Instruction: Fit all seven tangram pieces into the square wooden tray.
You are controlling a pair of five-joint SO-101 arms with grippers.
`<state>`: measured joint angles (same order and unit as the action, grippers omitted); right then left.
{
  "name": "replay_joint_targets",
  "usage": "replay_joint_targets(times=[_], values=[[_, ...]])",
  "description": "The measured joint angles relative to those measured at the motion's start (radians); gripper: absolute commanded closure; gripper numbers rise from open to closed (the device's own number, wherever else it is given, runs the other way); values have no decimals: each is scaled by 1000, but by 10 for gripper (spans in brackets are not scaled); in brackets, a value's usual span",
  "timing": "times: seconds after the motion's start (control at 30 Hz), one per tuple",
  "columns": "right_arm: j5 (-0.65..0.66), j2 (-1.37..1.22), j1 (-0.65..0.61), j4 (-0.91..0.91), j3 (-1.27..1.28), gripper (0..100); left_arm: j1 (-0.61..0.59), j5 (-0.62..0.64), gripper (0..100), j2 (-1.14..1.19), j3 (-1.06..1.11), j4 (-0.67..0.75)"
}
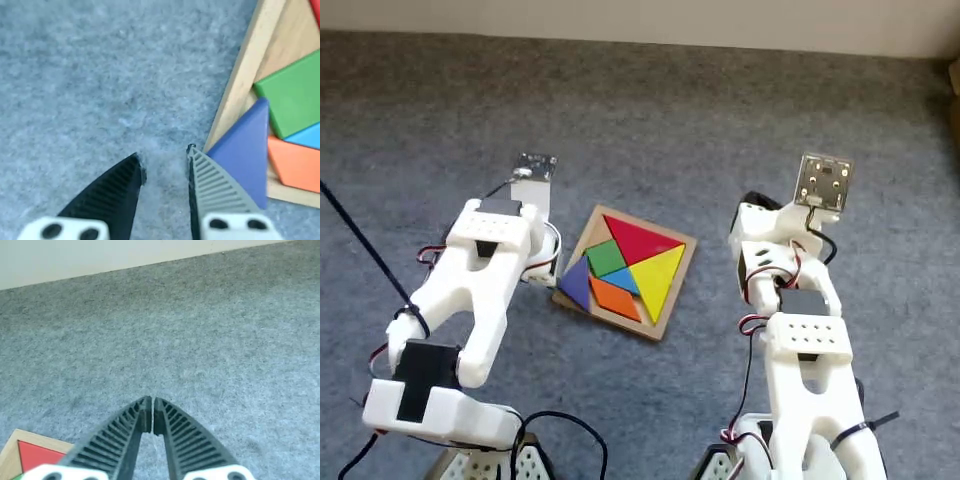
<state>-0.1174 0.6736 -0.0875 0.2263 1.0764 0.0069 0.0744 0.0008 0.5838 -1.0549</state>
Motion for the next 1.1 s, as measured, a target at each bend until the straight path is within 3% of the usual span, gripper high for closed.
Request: replay_joint_targets(times=[0.57,0.8,1.1], values=[[0,0,0,0,0,971,29,0,859,-193,78,-6],[0,0,0,0,0,971,130,0,859,-215,121,-3],[0,0,0,0,0,971,143,-40,858,-224,230,166]])
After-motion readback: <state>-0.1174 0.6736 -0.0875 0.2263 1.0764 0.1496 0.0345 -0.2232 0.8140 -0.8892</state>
